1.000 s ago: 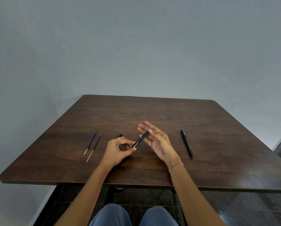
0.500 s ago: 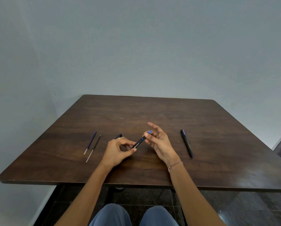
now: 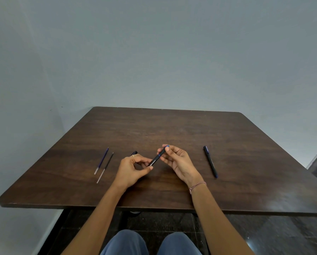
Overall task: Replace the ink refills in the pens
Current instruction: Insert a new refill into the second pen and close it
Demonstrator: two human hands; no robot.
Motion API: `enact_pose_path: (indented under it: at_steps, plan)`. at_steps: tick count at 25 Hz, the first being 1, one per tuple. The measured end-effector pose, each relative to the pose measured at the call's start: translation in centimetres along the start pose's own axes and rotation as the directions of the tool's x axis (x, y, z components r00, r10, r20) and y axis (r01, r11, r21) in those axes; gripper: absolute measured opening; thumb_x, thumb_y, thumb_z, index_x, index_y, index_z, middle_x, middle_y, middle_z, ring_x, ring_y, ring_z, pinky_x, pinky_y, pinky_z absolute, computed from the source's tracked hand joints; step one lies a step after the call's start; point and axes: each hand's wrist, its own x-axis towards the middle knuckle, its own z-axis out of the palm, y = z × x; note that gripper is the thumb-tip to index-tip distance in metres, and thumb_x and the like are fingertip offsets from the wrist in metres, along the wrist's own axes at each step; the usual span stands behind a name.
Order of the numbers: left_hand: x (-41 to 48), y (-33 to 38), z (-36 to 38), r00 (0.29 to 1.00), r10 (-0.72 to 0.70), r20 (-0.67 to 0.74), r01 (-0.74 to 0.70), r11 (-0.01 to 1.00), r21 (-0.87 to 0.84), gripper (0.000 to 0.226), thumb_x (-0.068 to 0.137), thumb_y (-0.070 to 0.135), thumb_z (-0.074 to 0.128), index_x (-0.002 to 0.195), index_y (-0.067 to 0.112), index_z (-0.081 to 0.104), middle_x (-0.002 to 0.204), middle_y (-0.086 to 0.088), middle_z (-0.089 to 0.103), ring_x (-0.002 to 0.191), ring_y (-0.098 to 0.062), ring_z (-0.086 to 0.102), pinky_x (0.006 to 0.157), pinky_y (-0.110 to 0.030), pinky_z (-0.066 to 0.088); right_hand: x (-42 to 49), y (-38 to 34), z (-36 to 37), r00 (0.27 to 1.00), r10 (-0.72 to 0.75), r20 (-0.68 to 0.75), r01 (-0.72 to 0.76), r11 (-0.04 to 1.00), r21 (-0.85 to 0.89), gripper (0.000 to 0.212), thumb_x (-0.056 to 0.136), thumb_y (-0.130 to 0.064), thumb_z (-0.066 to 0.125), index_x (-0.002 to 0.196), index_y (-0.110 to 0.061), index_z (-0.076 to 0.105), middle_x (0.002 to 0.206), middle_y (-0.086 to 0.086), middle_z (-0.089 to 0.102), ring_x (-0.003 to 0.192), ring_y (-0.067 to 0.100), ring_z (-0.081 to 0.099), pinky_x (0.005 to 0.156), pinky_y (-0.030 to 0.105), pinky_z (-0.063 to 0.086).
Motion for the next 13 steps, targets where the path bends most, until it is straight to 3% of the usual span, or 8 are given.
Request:
enact_pose_path:
  at_steps: [4, 9, 13]
  plan:
    - [0.00, 0.15, 0.02, 1.000, -0.003, 0.017, 0.003, 1.000, 0.000, 0.030, 0.068, 0.007, 0.081, 0.086, 0.030, 0.073, 0.078, 0.003, 0.068, 0.072, -0.003, 0.062, 0.072, -0.016, 0.050, 0.12, 0.03, 0.09, 1.000, 0.009, -0.021, -0.010, 0.999, -0.032, 0.017, 0.075, -0.023, 0.069, 0.083, -0.011, 0.060, 0.082, 0.003, 0.071, 0.086, 0.016, 0.068, 0.071, 0.023, 0.055]
    - [0.05, 0.11, -0.01, 1.000, -0.023, -0.001, 0.023, 1.000, -0.019, 0.030, 0.068, 0.007, 0.081, 0.085, 0.030, 0.073, 0.078, 0.003, 0.069, 0.072, -0.005, 0.063, 0.073, -0.019, 0.051, -0.05, -0.47, 0.07, 0.995, 0.029, 0.099, -0.037, 0.996, 0.083, 0.035, 0.089, -0.010, 0.057, 0.124, -0.004, 0.058, 0.114, 0.016, 0.069, 0.109, 0.025, 0.066, 0.084, 0.028, 0.055]
    - [0.06, 0.01, -0.03, 1.000, -0.028, 0.013, 0.028, 1.000, -0.012, 0.029, 0.069, 0.008, 0.081, 0.086, 0.029, 0.073, 0.079, 0.002, 0.069, 0.074, -0.006, 0.063, 0.073, -0.020, 0.051, -0.21, -0.36, 0.06, 0.995, -0.002, 0.097, -0.002, 0.999, 0.037, 0.030, 0.089, 0.003, 0.055, 0.116, -0.006, 0.063, 0.107, 0.014, 0.072, 0.104, 0.023, 0.068, 0.080, 0.024, 0.055]
